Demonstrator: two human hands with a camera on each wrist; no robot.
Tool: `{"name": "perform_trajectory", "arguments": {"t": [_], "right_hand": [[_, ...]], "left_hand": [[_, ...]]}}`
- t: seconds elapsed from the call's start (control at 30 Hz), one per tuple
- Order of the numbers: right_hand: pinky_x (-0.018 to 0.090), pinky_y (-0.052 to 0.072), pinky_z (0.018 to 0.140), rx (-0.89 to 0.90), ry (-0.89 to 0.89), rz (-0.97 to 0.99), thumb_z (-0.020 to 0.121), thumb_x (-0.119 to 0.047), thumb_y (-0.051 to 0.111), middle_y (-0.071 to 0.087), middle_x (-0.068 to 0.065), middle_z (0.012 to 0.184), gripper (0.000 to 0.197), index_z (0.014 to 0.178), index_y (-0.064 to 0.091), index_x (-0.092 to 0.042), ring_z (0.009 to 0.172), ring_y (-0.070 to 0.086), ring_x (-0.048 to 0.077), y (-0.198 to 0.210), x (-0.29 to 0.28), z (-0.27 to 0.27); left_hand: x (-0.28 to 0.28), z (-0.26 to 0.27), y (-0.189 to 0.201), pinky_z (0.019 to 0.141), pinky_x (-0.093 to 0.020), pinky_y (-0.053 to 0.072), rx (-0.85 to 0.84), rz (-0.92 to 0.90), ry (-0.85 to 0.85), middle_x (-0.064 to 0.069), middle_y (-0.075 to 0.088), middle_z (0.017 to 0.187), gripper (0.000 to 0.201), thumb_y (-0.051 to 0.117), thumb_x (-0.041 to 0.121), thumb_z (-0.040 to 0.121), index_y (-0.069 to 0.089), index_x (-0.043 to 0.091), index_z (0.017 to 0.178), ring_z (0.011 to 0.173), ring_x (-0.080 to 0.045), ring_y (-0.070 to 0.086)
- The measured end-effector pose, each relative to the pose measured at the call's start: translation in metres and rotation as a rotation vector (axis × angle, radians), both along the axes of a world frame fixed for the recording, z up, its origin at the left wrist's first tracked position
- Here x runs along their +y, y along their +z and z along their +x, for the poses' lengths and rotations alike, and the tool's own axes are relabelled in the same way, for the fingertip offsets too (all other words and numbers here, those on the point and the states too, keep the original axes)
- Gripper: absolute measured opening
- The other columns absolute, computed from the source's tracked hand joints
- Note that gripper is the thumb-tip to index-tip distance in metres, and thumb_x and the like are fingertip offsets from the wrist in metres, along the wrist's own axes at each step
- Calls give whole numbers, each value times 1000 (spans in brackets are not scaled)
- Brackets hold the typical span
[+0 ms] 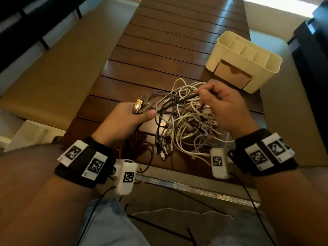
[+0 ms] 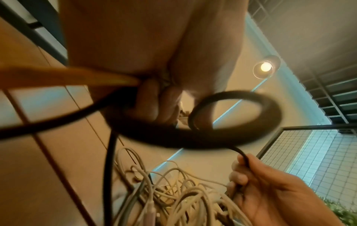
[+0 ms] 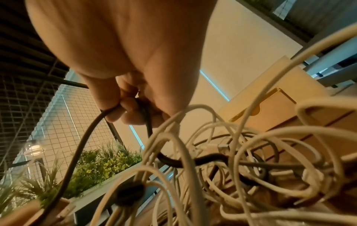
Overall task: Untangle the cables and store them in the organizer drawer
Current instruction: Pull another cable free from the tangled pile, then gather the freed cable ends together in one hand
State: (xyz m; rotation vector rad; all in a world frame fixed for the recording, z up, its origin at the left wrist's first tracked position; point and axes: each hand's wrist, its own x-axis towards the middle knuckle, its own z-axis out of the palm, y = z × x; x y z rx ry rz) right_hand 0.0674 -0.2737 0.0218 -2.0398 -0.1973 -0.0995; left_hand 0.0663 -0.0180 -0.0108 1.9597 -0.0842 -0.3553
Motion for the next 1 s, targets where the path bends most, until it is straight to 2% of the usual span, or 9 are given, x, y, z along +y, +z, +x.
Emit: {"name": "perform_trajectory", "arguments": {"t": [0.13,0.23,0.37,0.47,0.6,0.7,0.83,0.93,1.0], "right_hand": [[8,41,67,-69,110,-340,97,-20,60,57,-16,82,9,93,64,-26,77,55,-1,-8,1,-1],[6,36,70,-119,255,-536,97,-18,59,51,-20,83,8,94,67,-18,78,51,-3,-15,10,-3],[25,45,78,-135,387,-735,99,-21,54,59,-3,96,15,100,67,-12,87,54,12,-20,17,-1],[33,46,85,-37,355,-829,101,-23,52,59,0,103,17,105,65,-13,95,54,16,-19,14,2],[20,44,80,-89,315,-643,97,-21,58,56,-7,96,8,99,65,-16,88,50,7,-16,16,3],[9,39,73,-111,259,-468,96,-20,61,57,-8,92,4,98,63,-19,83,52,3,-14,26,1],[17,44,69,-138,177,-282,96,-17,59,59,-5,89,4,97,63,-18,82,56,8,-11,31,0],[14,43,71,-175,171,-236,96,-15,59,57,-10,88,6,96,61,-20,82,56,6,-11,31,1],[14,43,70,-182,171,-221,97,-16,59,57,-13,88,6,97,59,-23,81,56,5,-12,29,2]], "left_hand": [[0,4,5,58,-27,37,-19,-239,176,11,54,59,38,57,47,96,69,13,85,53,-4,49],[0,6,3,62,-33,38,-182,-162,199,-4,48,67,35,55,46,98,57,18,78,59,-16,45],[-7,6,8,58,-23,36,-363,-27,231,9,53,68,26,49,35,104,53,26,80,56,1,46],[3,11,22,59,-23,35,-404,-90,273,11,58,68,35,45,37,105,62,11,89,57,4,49],[-2,8,36,57,-11,37,-374,-126,157,25,61,61,31,50,28,103,63,2,112,56,14,52],[-21,2,29,67,-6,43,-333,-90,82,20,70,83,21,62,26,97,68,11,109,77,11,61],[-37,-4,12,70,-25,53,-233,-123,-18,11,71,84,10,67,28,94,67,22,102,78,-5,66],[-41,-5,9,79,-48,57,-171,-119,-61,-8,72,92,27,68,40,89,67,16,102,86,-26,69],[-39,-3,8,71,-27,54,-200,-129,-90,1,71,80,2,66,23,94,67,21,92,74,-9,66]]}}
